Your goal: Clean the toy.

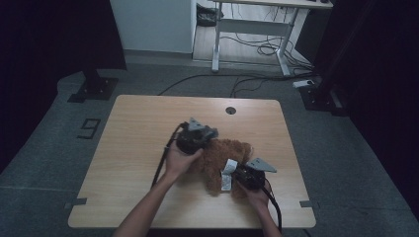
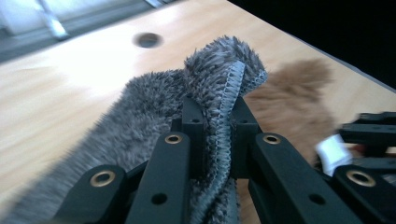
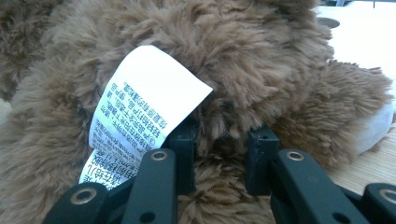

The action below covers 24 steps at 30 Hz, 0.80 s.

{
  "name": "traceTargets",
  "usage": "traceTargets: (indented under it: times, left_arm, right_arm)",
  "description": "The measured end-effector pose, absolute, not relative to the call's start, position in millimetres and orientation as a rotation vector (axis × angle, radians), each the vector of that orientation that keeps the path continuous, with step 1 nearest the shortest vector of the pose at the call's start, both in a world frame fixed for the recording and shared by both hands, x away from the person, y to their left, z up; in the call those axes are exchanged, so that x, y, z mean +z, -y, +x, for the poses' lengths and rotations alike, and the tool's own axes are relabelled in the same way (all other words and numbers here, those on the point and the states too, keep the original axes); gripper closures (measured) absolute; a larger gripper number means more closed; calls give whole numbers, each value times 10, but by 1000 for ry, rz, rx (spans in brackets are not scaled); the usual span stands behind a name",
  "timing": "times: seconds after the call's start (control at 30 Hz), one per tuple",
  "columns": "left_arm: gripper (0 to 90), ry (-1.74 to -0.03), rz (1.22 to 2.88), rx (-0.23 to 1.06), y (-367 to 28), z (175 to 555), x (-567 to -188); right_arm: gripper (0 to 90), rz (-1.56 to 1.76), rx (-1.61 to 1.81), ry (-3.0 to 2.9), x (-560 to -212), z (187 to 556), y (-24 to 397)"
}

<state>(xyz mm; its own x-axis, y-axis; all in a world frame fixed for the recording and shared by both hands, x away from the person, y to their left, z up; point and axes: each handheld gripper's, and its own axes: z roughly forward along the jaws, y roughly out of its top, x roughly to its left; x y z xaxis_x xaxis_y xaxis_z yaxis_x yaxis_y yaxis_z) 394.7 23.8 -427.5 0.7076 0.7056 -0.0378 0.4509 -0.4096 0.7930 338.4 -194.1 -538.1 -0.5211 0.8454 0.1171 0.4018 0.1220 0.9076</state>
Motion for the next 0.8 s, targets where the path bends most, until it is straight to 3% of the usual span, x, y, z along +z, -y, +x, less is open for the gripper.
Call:
traceTargets:
  times: [0.13, 0.23, 0.8]
  left_arm:
    - [796, -811, 2123, 417, 153, 3842, -4447]
    - [799, -781, 2143, 463, 216, 3787, -4493]
    - [812, -947, 2033, 489, -807, 3768, -4473]
  right_arm:
    - [694, 1203, 1376, -1977, -5383, 3379, 1944]
    - [692, 1213, 1372, -1981, -5396, 3374, 1957]
    - [691, 1201, 1385, -1983, -5397, 3356, 1941]
